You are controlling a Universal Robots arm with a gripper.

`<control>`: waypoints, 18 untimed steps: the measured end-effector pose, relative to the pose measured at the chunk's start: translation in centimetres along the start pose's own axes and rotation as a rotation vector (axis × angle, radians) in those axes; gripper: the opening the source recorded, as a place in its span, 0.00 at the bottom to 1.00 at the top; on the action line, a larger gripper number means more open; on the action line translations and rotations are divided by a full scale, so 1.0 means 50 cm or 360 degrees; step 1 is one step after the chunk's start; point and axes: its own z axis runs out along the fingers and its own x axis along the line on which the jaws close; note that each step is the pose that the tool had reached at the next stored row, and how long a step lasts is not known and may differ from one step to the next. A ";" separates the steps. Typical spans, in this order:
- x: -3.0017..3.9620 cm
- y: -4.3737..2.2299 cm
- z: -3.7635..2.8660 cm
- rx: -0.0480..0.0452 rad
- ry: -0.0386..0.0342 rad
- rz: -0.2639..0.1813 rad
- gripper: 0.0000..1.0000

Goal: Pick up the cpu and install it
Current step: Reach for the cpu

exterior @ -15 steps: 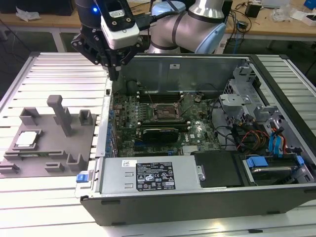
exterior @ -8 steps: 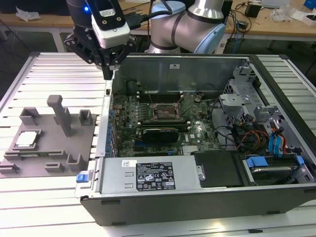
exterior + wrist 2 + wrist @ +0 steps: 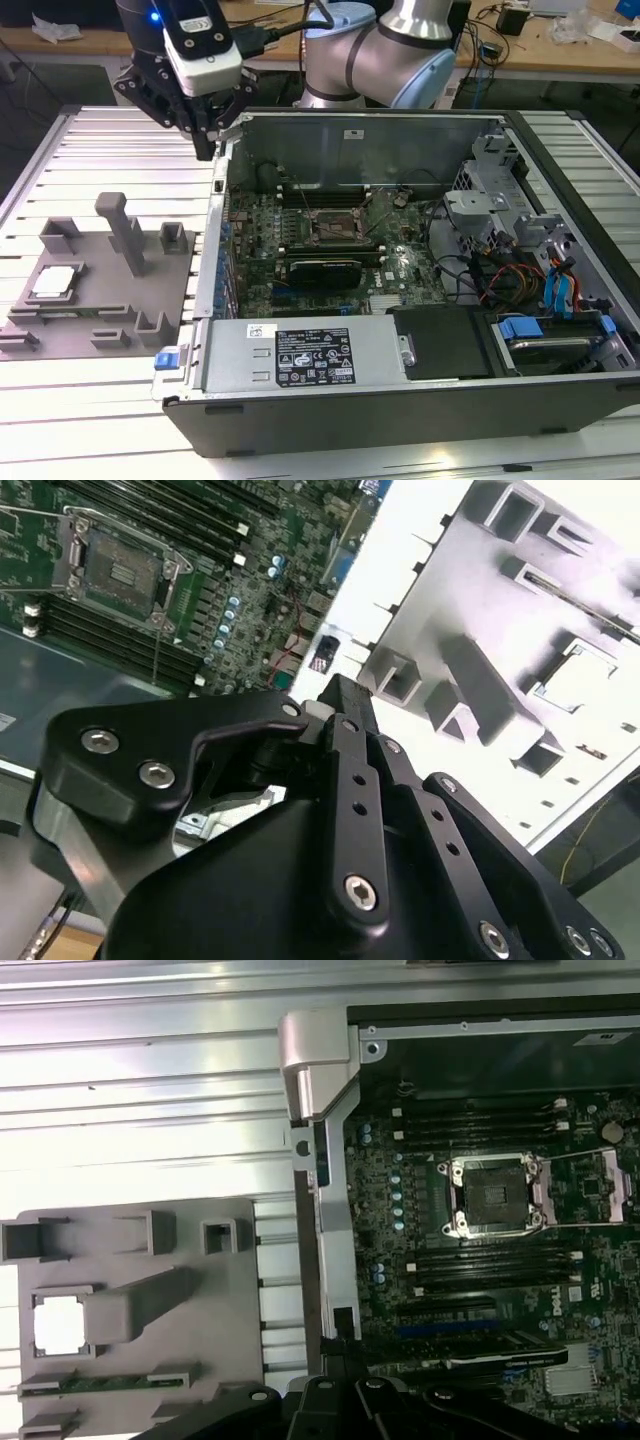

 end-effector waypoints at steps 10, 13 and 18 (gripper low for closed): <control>0.031 0.003 0.000 0.0000 0.0000 0.0000 0.11; 0.039 0.004 0.000 0.0000 0.0000 0.0000 0.11; 0.052 0.005 0.000 0.0000 0.0000 0.0000 0.11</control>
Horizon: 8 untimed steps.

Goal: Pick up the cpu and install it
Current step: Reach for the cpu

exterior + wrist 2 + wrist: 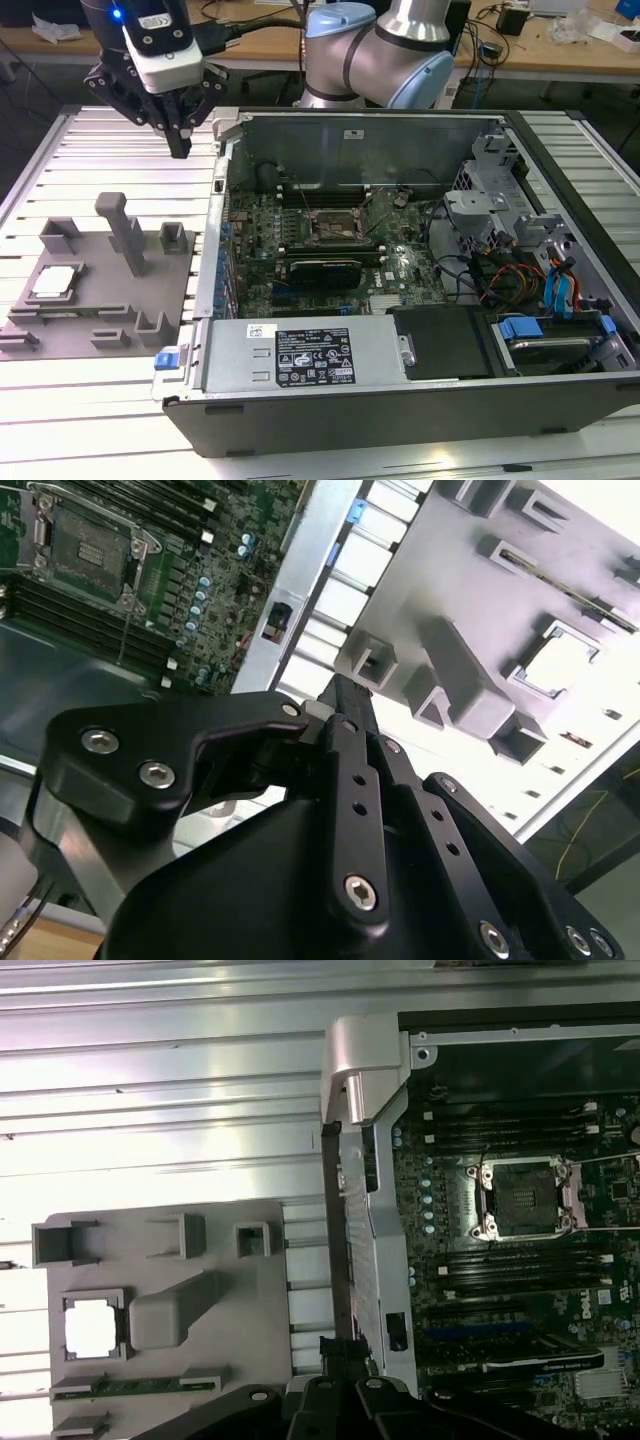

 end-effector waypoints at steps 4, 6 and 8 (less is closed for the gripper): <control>0.011 0.001 0.000 0.0000 0.0000 0.0000 0.11; 0.016 0.001 0.000 0.0000 0.0000 0.0000 0.11; 0.025 0.001 0.000 0.0000 0.0000 0.0000 0.11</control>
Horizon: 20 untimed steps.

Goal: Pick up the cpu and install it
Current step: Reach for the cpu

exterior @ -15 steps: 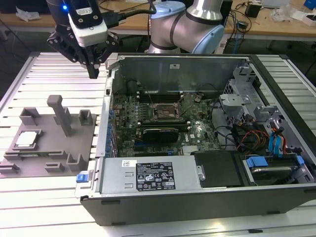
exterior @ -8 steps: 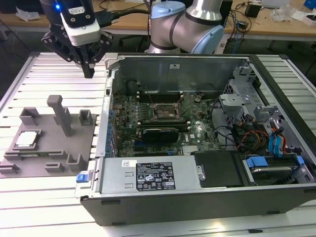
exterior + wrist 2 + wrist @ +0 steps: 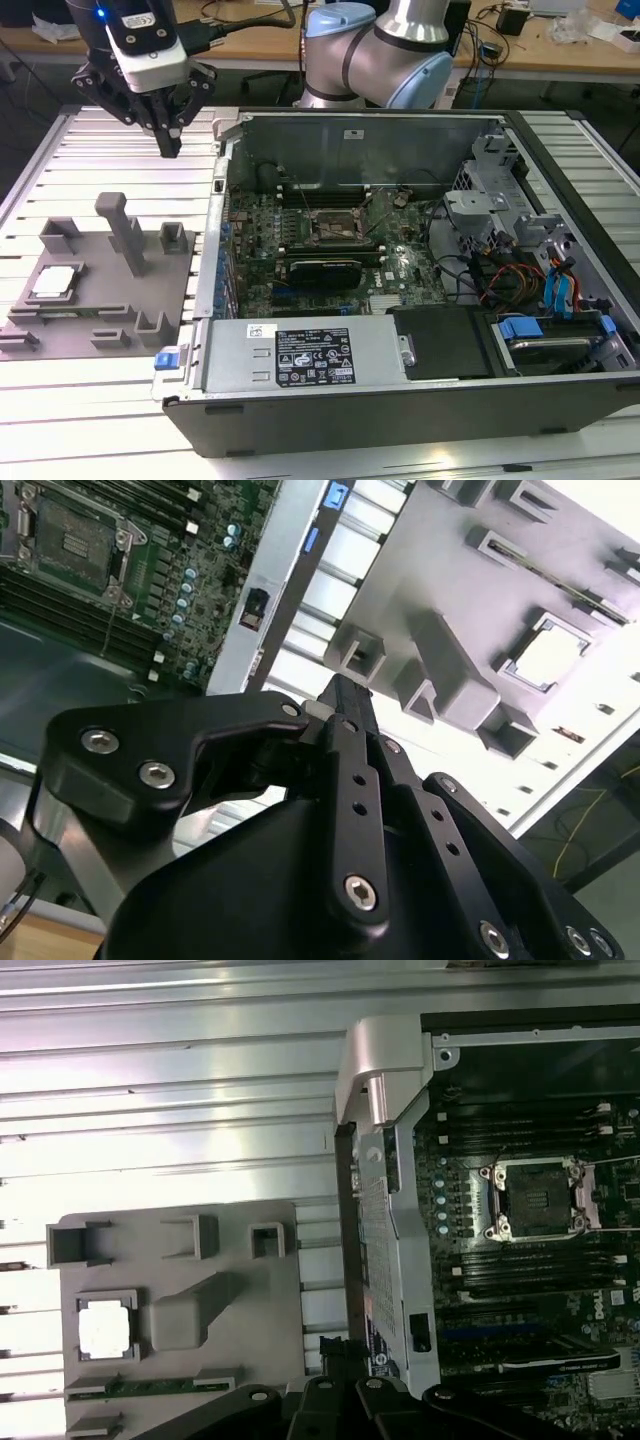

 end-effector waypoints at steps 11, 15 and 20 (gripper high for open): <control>0.051 0.000 0.002 0.0000 0.0000 0.0000 0.11; 0.069 -0.001 0.003 0.0000 0.0000 0.0000 0.11; 0.091 -0.002 0.005 0.0000 0.0000 0.0000 0.11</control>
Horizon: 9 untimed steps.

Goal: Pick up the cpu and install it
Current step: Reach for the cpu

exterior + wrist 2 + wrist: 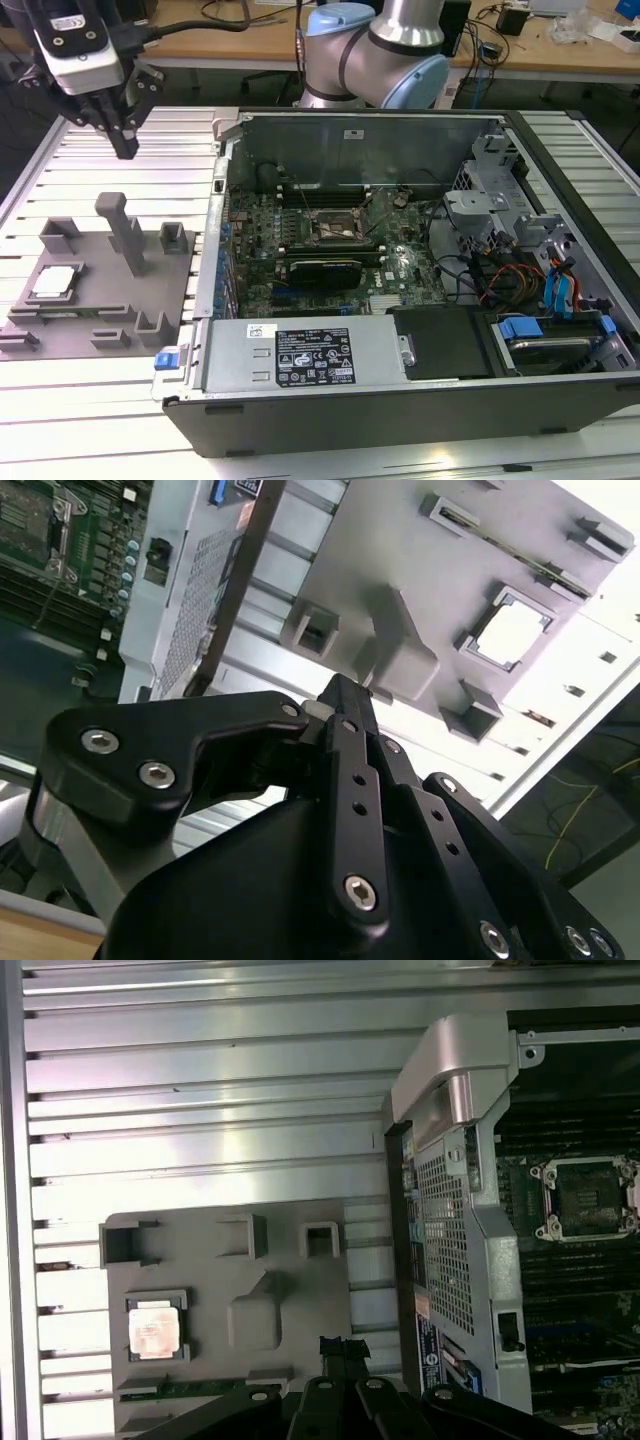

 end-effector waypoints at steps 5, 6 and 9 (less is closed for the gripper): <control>0.016 -0.001 0.001 0.0000 0.0000 0.0000 0.11; 0.020 -0.002 0.002 0.0000 0.0000 0.0000 0.11; 0.030 -0.002 0.002 0.0000 0.0000 0.0000 0.11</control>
